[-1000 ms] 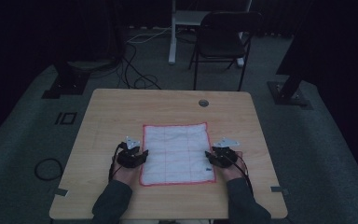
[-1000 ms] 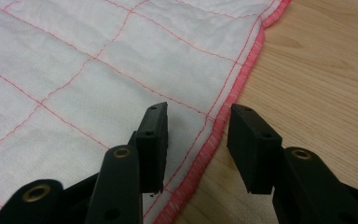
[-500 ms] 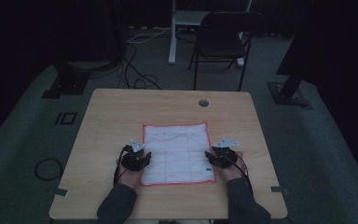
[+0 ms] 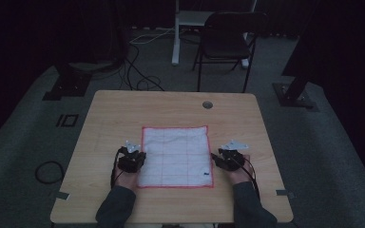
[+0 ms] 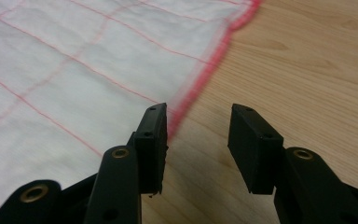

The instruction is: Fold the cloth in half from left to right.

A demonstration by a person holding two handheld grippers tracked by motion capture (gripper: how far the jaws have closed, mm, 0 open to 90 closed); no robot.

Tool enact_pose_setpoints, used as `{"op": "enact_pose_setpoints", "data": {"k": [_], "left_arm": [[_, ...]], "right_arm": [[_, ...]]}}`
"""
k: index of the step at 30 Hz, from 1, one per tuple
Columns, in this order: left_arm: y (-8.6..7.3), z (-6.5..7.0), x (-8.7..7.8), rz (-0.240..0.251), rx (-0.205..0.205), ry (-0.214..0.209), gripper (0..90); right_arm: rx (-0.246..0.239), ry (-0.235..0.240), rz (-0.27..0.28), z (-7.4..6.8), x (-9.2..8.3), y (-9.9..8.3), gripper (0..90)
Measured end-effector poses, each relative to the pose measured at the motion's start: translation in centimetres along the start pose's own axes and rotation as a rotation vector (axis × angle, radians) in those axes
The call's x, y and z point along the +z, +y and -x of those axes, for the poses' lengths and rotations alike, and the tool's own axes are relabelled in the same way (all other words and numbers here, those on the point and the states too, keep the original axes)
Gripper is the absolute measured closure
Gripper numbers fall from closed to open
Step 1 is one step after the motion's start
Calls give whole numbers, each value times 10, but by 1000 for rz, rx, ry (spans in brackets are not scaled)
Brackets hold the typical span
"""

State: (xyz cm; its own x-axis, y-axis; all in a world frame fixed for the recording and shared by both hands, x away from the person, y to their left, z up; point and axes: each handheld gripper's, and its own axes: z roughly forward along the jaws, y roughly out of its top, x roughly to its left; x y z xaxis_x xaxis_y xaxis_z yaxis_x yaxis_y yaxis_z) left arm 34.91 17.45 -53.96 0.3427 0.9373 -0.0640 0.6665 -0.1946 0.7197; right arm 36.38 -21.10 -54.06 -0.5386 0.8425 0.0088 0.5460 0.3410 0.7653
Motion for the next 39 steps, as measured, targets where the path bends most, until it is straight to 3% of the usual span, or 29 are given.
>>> {"op": "enact_pose_setpoints", "data": {"k": [8,15,22,29,34,39], "left_arm": [[0,-12,-4,1,-37,-25,857],[8,-8,-12,60,-35,-94,860],[28,9,-21,114,8,-170,860],[47,34,-20,124,66,-225,860],[57,49,-18,129,80,-278,861],[62,61,-14,127,99,-302,861]], "right_arm": [[-1,2,-1,0,0,-1,573],[8,4,-3,1,1,-1,573],[5,8,-5,0,1,-2,573],[5,9,-4,1,1,-2,573],[3,9,-5,0,1,-2,573],[4,9,-7,1,1,-2,573]]}}
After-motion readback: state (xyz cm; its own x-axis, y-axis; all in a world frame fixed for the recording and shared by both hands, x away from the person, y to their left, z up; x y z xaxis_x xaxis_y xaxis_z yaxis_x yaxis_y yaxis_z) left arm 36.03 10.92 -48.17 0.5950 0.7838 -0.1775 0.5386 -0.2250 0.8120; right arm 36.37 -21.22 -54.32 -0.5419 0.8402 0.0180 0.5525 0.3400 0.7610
